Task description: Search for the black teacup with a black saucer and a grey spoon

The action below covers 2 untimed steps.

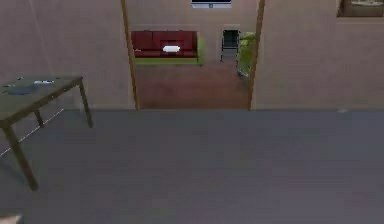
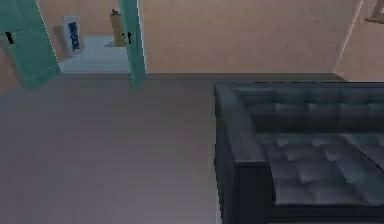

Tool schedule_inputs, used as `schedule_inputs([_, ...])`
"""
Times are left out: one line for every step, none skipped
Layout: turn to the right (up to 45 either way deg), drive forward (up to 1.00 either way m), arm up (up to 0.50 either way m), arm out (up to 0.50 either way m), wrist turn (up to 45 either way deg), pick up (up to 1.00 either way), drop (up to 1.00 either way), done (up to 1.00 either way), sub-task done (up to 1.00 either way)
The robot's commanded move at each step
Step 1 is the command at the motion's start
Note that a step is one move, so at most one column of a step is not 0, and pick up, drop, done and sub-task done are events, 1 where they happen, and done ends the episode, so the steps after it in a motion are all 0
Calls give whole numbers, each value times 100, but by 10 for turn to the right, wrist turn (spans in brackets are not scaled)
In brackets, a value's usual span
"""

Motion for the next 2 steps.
schedule_inputs([450, 0, 0, 0, 0, 0, 0, 0, 0])
schedule_inputs([120, 0, 0, 0, 0, 0, 0, 0, 0])
